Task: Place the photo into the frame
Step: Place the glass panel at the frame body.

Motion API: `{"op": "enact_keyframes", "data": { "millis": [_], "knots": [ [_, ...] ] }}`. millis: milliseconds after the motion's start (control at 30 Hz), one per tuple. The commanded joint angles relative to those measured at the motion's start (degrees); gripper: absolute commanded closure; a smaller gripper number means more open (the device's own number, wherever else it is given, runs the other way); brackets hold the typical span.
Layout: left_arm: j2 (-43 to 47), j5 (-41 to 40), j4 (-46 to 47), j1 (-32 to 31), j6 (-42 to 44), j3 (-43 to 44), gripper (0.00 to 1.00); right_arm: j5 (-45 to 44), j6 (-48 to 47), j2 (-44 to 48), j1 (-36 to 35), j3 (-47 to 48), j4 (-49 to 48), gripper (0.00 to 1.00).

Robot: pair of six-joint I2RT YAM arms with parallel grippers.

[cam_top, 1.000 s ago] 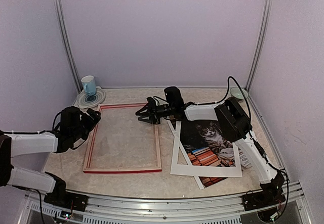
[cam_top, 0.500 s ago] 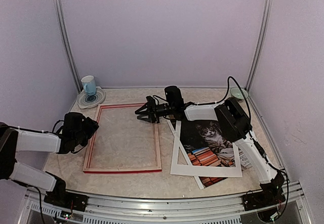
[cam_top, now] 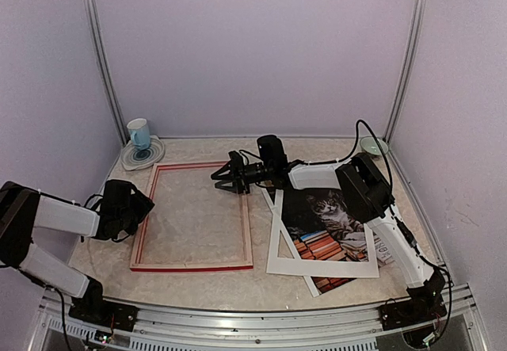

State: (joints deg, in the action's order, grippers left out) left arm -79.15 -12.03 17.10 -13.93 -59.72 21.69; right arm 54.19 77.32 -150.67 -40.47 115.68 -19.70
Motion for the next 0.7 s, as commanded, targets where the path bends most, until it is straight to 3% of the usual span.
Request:
{"op": "enact_keyframes", "data": {
  "millis": [0, 300, 667],
  "knots": [
    [-0.69, 2.36, -0.06, 0.26, 2.05, 0.46, 0.19, -0.05, -1.03, -1.18, -1.0, 0.39, 0.17, 0.59],
    [-5.05, 10.13, 5.47, 0.24, 2.53, 0.41, 0.19, -0.73, -4.03, -1.03, -1.01, 1.86, 5.07, 0.53],
    [-3.6, 11.61, 6.88, -0.66, 1.94, -1.03, 0.2, -2.43, -11.25, 0.01, 0.0, 4.96, 17.25, 0.46]
  ]
}}
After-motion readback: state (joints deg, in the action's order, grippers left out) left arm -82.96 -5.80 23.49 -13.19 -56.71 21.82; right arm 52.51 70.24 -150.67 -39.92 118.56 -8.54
